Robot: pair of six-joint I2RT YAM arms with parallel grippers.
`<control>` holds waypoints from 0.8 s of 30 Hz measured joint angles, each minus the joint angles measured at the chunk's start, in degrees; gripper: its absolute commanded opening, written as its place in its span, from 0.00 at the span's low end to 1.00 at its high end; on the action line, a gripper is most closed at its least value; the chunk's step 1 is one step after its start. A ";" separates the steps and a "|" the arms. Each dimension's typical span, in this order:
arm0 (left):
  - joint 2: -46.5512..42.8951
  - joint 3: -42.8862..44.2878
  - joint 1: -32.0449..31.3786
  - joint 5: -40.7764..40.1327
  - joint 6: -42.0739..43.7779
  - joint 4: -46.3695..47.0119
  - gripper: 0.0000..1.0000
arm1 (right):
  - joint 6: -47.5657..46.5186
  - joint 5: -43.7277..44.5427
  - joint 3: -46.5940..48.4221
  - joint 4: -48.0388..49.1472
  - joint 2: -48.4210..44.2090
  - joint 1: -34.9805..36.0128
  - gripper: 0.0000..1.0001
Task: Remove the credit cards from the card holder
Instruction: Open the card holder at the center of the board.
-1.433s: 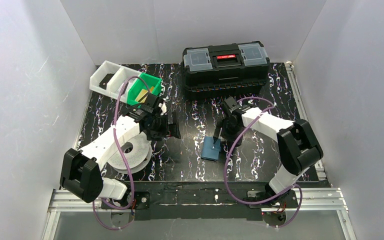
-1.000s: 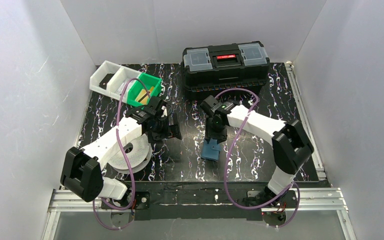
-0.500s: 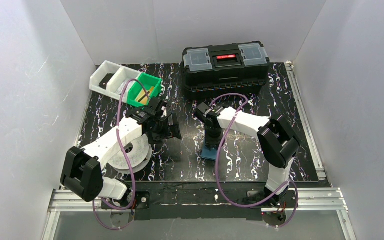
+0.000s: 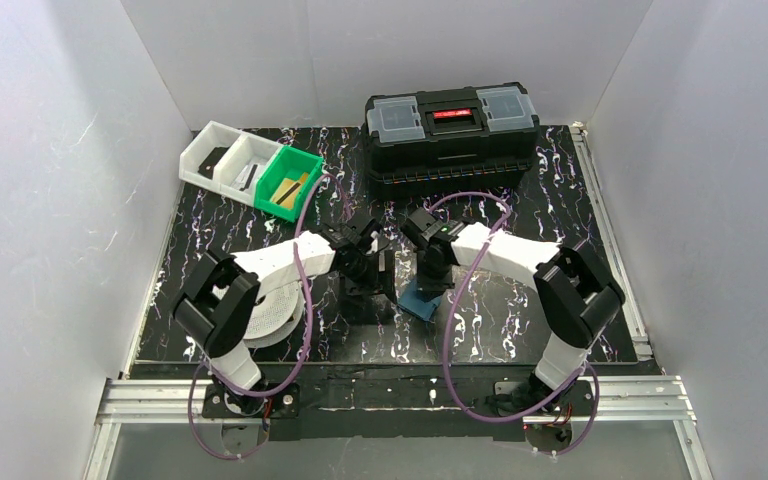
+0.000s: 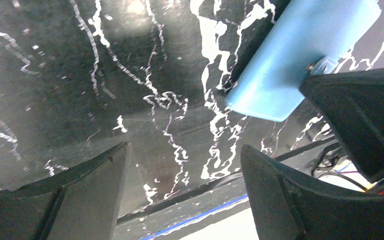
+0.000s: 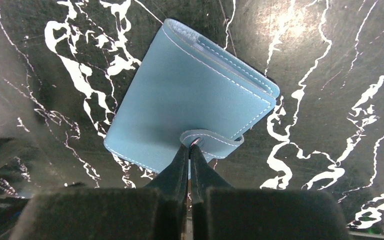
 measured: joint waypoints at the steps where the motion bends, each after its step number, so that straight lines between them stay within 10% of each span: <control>1: 0.50 0.22 -0.04 0.44 -0.07 0.59 0.73 | -0.09 -0.55 -0.85 0.92 -0.61 -0.33 0.01; 24: 15.96 15.65 -5.51 -5.14 -3.72 0.28 0.37 | 2.51 -5.33 -10.27 11.96 -9.09 -4.74 0.01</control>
